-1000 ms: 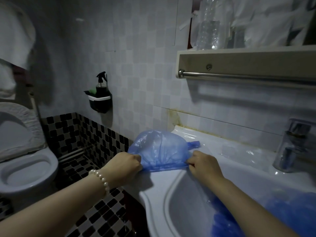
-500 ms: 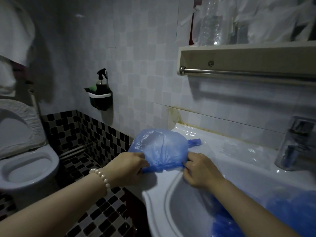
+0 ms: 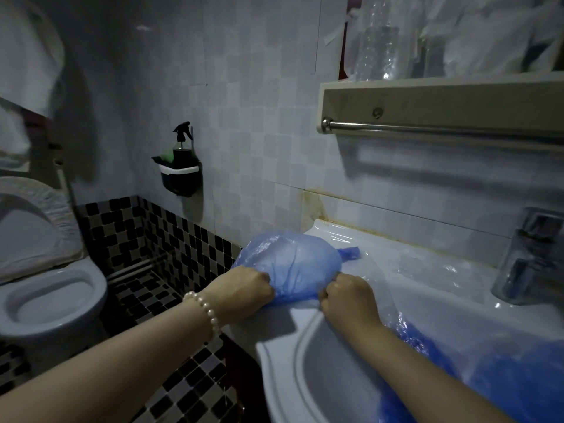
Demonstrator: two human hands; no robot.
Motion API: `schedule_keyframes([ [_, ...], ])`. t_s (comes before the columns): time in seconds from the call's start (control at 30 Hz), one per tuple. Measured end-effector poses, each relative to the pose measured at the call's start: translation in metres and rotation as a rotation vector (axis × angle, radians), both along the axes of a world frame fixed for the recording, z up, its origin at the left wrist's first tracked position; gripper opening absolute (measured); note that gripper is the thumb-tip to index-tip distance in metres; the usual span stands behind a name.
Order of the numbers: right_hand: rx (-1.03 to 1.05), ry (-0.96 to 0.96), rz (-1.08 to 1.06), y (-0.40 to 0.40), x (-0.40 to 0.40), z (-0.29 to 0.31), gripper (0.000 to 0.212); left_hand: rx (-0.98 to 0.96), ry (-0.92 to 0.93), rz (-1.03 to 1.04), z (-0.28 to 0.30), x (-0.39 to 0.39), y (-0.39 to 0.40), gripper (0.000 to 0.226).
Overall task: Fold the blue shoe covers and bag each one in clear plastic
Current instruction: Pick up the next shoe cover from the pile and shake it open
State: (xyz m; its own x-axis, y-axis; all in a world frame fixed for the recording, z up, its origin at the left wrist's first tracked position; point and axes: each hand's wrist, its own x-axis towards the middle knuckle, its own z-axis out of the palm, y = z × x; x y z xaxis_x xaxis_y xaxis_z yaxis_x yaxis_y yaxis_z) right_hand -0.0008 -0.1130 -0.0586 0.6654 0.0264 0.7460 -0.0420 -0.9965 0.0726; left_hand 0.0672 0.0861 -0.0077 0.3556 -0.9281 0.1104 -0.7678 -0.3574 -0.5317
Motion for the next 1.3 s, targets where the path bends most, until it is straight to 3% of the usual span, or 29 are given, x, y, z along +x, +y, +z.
schedule_keyframes([
  [0.07,0.001,-0.056,0.035,-0.001,0.000,-0.002,0.010,-0.022,0.059,0.052,-0.003,0.004,-0.002,0.020],
  [0.17,0.001,-0.095,0.049,-0.004,0.003,-0.005,0.010,-0.103,0.058,-0.095,-0.011,0.006,0.004,0.005],
  [0.23,-0.010,-0.145,0.079,-0.007,0.005,-0.006,0.010,-0.161,0.037,-0.126,-0.021,0.013,0.011,0.013],
  [0.37,-0.104,-0.173,0.210,-0.008,0.006,-0.006,0.037,-0.325,0.085,-0.241,-0.026,0.013,0.015,0.005],
  [0.5,-0.222,-0.124,0.389,-0.005,0.004,-0.005,0.021,-0.308,0.040,-0.424,-0.024,0.012,0.010,0.004],
  [0.63,-0.233,-0.048,0.374,-0.006,0.008,-0.007,0.044,-0.285,0.034,-0.439,-0.023,0.013,0.008,0.005],
  [0.7,-0.239,-0.021,0.333,-0.004,0.010,-0.004,0.034,-0.310,0.064,-0.418,-0.021,0.014,0.006,0.003],
  [0.8,-0.235,0.083,0.226,-0.001,0.013,-0.001,0.047,-0.345,0.108,-0.317,-0.020,0.017,0.004,0.018],
  [0.9,-0.252,0.271,0.151,-0.003,0.017,-0.006,0.053,-0.338,0.277,-0.174,-0.024,0.020,0.004,0.039],
  [0.97,-0.276,0.371,0.100,-0.006,0.019,-0.008,0.039,-0.379,0.393,-0.092,-0.025,0.022,0.003,0.040],
  [1.13,-0.260,0.429,0.100,-0.012,0.019,-0.011,0.039,-0.478,0.687,0.006,-0.024,0.025,0.000,0.042],
  [1.3,-0.125,0.507,0.136,-0.027,0.019,-0.018,0.070,-0.632,0.836,0.025,-0.031,0.026,0.007,0.045],
])
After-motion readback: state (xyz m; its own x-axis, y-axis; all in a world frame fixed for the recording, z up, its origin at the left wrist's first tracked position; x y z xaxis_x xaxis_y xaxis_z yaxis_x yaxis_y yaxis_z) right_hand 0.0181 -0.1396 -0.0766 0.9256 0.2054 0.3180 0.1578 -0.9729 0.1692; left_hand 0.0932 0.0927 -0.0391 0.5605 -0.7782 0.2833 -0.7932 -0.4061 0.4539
